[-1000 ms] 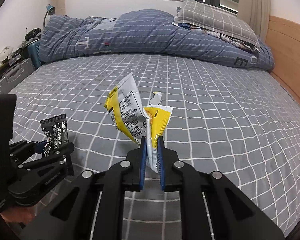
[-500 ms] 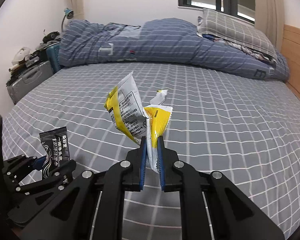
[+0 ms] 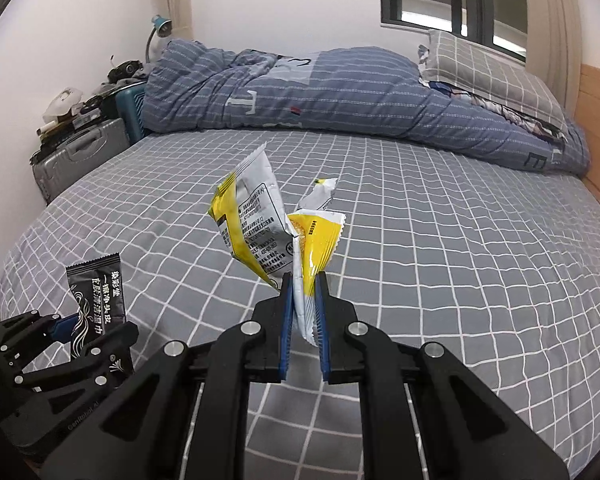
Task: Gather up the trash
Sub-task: 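Carry the black sachet and yellow wrapper down over the floor bin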
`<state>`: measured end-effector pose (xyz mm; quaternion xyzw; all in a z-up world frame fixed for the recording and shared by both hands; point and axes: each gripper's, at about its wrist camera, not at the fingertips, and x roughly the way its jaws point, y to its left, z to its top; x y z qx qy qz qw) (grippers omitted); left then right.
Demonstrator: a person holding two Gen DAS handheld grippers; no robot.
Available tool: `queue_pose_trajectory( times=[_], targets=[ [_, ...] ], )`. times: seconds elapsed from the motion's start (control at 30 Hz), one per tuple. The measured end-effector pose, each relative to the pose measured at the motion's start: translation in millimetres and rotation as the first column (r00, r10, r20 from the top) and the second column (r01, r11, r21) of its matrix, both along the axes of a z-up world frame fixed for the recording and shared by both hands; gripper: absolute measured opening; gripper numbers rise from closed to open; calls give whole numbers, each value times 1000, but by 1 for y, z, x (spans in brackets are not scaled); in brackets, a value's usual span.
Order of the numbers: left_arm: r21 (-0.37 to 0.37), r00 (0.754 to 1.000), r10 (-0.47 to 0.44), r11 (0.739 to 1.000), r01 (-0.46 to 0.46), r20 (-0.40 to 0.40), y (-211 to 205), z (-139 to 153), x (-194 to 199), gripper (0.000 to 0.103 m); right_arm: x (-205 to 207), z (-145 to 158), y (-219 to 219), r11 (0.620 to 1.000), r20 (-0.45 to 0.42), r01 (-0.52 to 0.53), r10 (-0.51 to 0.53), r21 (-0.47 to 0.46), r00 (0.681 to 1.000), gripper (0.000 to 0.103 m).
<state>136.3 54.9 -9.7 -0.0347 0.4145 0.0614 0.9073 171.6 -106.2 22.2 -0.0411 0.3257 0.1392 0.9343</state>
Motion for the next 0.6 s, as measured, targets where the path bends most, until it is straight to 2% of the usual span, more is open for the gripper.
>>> queue_pose_trajectory(
  times=[0.17, 0.6],
  targets=[
    [12, 1000, 2, 1000, -2, 11, -2, 3, -15, 39, -14, 2, 4, 1000, 3, -5, 5, -14, 1000, 11],
    [-32, 999, -13, 999, 14, 31, -15, 13, -38, 39, -46, 8, -5, 1000, 12, 6, -6, -19, 1000, 11]
  ],
)
